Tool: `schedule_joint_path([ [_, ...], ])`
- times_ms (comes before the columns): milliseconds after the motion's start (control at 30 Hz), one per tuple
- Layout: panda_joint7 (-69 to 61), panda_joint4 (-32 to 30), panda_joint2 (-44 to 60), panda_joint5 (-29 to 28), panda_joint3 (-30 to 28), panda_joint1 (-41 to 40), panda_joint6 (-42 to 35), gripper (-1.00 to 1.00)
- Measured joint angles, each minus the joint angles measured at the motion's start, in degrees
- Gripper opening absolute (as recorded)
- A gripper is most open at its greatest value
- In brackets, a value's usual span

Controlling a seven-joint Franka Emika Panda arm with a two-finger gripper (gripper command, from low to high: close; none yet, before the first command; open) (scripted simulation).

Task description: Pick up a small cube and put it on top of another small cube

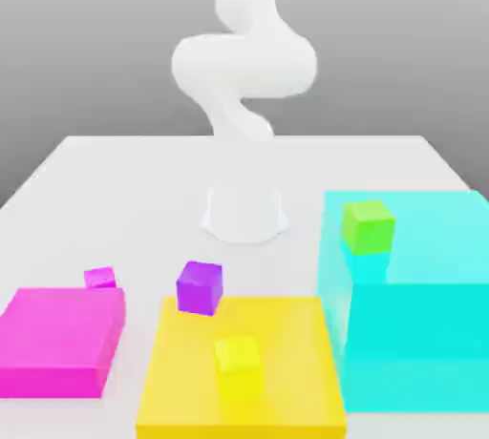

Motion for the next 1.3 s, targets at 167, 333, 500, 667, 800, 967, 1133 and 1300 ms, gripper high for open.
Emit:
schedule_joint_path([
  [167,-12.8,-7.3,8.8,-1.4,-10.0,-0.1,6.9,0.00],
  [333,-24.9,-14.3,17.3,-2.8,-19.1,-0.3,13.5,0.00],
  [500,-37.2,-21.3,25.7,-3.8,-27.3,-1.2,20.1,0.00],
  [667,-49.1,-28.3,33.9,-5.2,-34.4,-3.1,26.6,0.00],
  [800,-56.7,-32.1,39.2,-5.5,-37.9,-5.2,30.4,0.00],
  [967,-63.6,-31.0,42.6,2.7,-37.4,-4.1,31.0,0.00],
  [1133,-70.4,-29.6,45.8,11.7,-34.3,-5.2,31.5,0.00],
  [1300,-76.4,-28.5,48.8,19.8,-29.5,-8.2,32.5,0.00],
])
